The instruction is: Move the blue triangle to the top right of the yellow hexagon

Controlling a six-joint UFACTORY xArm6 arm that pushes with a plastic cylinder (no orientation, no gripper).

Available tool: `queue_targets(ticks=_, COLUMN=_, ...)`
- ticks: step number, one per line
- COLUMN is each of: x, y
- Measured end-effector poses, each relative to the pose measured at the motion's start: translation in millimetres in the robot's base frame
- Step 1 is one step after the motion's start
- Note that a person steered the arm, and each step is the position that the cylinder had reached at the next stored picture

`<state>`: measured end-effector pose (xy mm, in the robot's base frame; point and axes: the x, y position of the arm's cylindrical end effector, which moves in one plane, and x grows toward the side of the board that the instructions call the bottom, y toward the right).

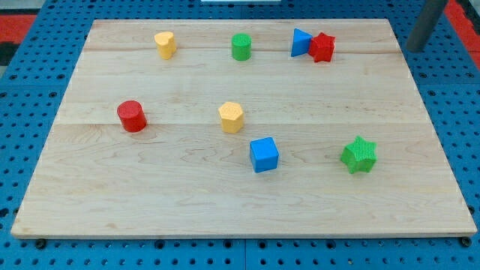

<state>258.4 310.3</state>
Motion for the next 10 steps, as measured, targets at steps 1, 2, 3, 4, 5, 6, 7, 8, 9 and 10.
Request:
queue_targets(ticks=1, x=-44, y=-35)
queue_targets(ticks=2, x=-50, y=-134)
queue_targets(ticks=3, x=-19, y=-200)
queue_targets(ticks=4, x=28, y=-226)
queue_targets(ticks=5, x=75, y=-236)
queue_targets(ticks=6, x=142, y=-257)
queue_targets(ticks=7, x=194, y=-202)
queue_targets(ticks=8, x=198, y=-104)
queue_targets(ticks=9, x=230, y=-55)
queue_targets(ticks=10, x=321, y=-60)
